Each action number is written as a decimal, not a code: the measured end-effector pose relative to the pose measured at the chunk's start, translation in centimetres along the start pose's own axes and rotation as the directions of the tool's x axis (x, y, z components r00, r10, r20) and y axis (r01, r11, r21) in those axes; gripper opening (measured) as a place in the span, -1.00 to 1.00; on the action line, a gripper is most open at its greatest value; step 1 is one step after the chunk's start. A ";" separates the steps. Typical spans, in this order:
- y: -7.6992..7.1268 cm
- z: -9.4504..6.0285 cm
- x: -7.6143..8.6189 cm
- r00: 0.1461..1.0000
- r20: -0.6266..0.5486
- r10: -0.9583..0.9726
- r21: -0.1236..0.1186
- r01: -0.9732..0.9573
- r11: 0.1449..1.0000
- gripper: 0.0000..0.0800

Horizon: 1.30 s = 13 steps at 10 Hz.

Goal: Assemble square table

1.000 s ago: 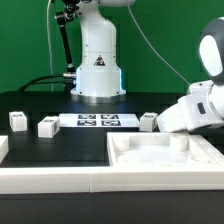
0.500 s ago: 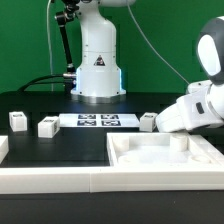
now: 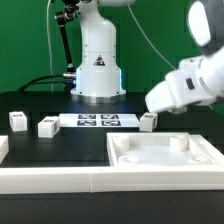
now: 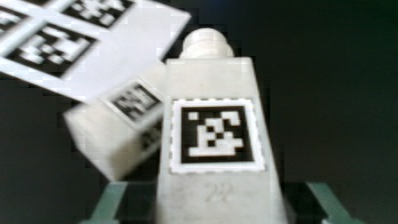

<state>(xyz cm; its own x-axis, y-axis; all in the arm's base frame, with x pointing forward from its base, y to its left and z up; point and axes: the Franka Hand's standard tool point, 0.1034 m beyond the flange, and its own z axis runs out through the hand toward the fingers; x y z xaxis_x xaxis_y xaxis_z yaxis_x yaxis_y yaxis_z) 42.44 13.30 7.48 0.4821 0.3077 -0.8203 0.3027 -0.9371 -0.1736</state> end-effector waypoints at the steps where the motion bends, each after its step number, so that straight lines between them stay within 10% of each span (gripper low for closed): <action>1: 0.9 -0.3 -0.7 1.000 -0.022 0.004 0.009 -0.004 1.000 -0.27; 5: 1.3 -1.6 0.1 0.985 -0.175 -0.002 -0.012 -0.001 1.000 -0.27; 9: 3.9 -6.5 -0.6 0.933 -0.360 0.014 0.006 -0.013 1.000 -0.27; 13: 4.8 -7.1 0.1 0.788 -0.615 0.015 -0.038 -0.049 0.998 -0.27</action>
Offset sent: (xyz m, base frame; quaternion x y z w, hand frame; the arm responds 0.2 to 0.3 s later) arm 0.0000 0.0000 0.0000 0.0000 0.1296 0.0000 0.9916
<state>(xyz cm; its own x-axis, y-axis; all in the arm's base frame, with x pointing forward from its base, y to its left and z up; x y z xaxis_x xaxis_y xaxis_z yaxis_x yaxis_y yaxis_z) 49.82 10.04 10.41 0.8905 0.3293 -0.3140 0.3097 -0.9442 -0.1119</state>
